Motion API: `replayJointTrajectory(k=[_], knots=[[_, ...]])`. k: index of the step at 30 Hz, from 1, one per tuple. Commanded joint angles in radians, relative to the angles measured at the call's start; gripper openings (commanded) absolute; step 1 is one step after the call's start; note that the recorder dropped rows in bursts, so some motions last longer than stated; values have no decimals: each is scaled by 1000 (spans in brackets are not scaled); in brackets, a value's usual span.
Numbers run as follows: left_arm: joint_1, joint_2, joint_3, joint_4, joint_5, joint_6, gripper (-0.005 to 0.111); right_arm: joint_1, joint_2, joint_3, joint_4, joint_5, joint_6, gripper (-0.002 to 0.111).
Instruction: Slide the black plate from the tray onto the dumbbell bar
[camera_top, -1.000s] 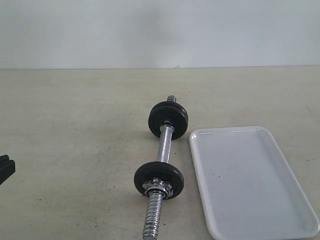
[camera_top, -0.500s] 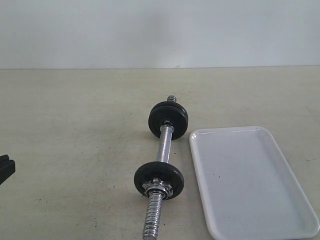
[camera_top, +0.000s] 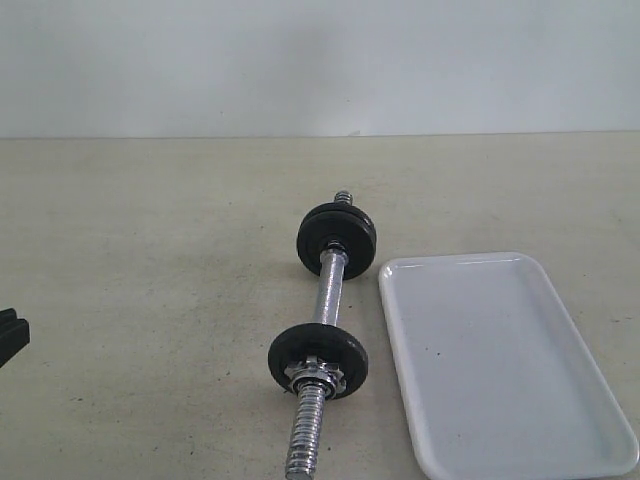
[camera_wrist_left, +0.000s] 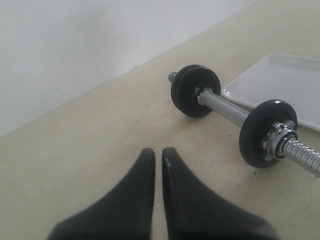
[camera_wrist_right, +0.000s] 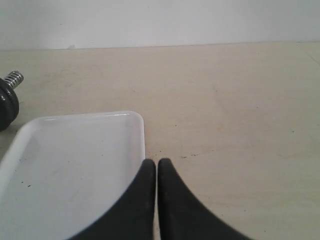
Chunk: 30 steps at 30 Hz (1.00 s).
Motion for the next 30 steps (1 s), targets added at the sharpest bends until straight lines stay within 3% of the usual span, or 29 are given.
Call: replayJointTrajectory(k=[1, 11, 17, 22, 25, 30], knots=[[3, -82, 6, -2, 2, -9, 4, 5, -4, 5, -4, -16, -11, 0], [41, -270, 6, -2, -5, -9, 4, 5, -4, 5, -4, -16, -10, 0], [133, -356, 6, -2, -61, -9, 4, 5, -4, 5, -4, -16, -12, 0], [263, -445, 6, -2, -58, 5, 4, 5, -4, 5, -4, -16, -10, 0], [271, -445, 34, 6, -18, 90, 4, 5, -4, 5, -4, -20, -10, 0], [273, -445, 39, -7, 70, 51, 4, 5, -4, 5, -4, -20, -10, 0]])
